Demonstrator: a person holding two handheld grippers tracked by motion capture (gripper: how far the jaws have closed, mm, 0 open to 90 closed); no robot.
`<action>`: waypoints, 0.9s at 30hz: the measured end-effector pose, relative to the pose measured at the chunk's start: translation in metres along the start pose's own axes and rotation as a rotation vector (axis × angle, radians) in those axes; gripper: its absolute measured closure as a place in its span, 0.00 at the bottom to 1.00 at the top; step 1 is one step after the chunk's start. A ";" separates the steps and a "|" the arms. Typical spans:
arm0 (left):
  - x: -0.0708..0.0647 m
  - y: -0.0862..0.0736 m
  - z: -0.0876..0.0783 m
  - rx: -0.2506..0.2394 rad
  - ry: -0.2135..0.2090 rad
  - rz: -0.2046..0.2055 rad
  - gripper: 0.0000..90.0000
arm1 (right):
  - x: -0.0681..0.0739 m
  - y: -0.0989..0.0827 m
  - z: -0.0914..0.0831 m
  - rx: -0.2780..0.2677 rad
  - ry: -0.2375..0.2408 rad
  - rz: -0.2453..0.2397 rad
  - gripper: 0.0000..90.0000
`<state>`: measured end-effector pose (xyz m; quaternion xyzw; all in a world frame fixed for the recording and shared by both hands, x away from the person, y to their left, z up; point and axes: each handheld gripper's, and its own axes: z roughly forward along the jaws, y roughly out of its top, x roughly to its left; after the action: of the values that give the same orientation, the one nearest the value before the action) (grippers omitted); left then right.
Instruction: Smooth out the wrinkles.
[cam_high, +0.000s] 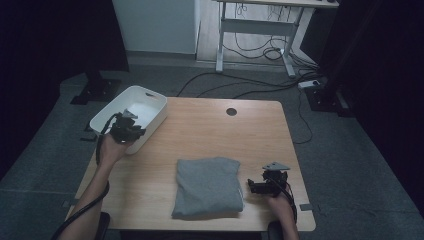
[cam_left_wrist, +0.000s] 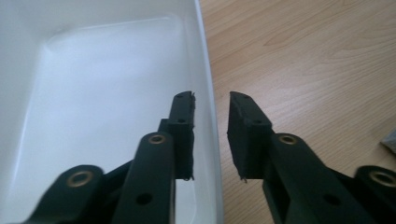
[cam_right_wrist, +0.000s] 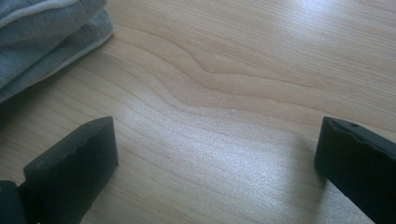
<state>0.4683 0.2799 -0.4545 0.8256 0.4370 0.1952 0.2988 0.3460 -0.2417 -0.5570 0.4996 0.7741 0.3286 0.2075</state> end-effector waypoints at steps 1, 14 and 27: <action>0.000 0.000 0.001 0.002 -0.005 -0.003 0.83 | 0.000 0.000 0.000 0.000 0.000 0.000 0.00; -0.011 -0.002 0.005 0.002 -0.024 0.032 0.94 | 0.000 0.000 0.000 0.000 0.000 0.000 0.00; -0.045 0.006 0.012 -0.025 -0.099 0.124 0.94 | 0.000 0.000 0.000 0.000 0.000 0.000 0.00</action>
<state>0.4547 0.2350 -0.4623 0.8560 0.3671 0.1777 0.3177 0.3460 -0.2417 -0.5570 0.4996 0.7742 0.3287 0.2075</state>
